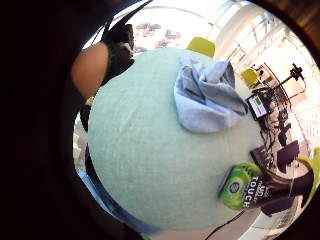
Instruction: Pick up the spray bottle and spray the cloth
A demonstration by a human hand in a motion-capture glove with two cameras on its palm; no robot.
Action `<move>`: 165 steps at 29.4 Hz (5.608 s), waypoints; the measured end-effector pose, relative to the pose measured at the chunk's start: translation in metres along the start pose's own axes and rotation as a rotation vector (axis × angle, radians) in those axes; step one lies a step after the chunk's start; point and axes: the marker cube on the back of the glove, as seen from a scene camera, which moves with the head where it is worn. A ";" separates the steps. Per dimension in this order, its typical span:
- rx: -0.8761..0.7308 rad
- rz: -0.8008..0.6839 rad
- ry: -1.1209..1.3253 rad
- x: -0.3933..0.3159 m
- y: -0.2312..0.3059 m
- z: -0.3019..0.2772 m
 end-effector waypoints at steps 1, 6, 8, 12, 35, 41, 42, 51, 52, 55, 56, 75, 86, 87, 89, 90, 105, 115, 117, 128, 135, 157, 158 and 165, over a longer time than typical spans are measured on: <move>-0.002 -0.002 0.001 -0.001 -0.004 0.001; -0.042 -0.002 0.012 -0.012 -0.044 0.013; -0.066 0.005 0.010 -0.012 -0.058 0.017; -0.110 0.033 0.014 -0.008 -0.073 0.024; -0.307 0.149 0.077 0.008 -0.058 0.025; -0.287 0.209 0.074 0.020 -0.009 0.001; -0.279 0.218 0.073 0.023 -0.001 -0.003; -0.130 0.322 0.011 0.036 0.070 -0.034; -0.107 0.340 -0.003 0.038 0.078 -0.037; -0.053 0.392 -0.040 0.044 0.103 -0.046; -0.044 0.406 -0.046 0.047 0.112 -0.048; 0.149 0.760 -0.103 0.141 0.225 -0.072; 0.269 0.893 -0.306 0.175 0.222 -0.057; 0.276 0.890 -0.336 0.177 0.221 -0.057; 0.301 0.876 -0.393 0.180 0.218 -0.056; 0.320 0.868 -0.421 0.182 0.216 -0.055; 0.469 0.829 -0.711 0.216 0.168 -0.028; 0.500 0.823 -0.648 0.229 0.147 -0.024; 0.470 0.802 -0.612 0.230 0.140 -0.027; -0.032 0.767 -0.534 0.229 0.066 -0.067; -0.314 0.778 -0.467 0.231 0.023 -0.068; -0.511 0.803 -0.413 0.225 -0.010 -0.058; -0.514 0.799 -0.413 0.224 -0.010 -0.058; -0.524 0.800 -0.404 0.219 -0.012 -0.060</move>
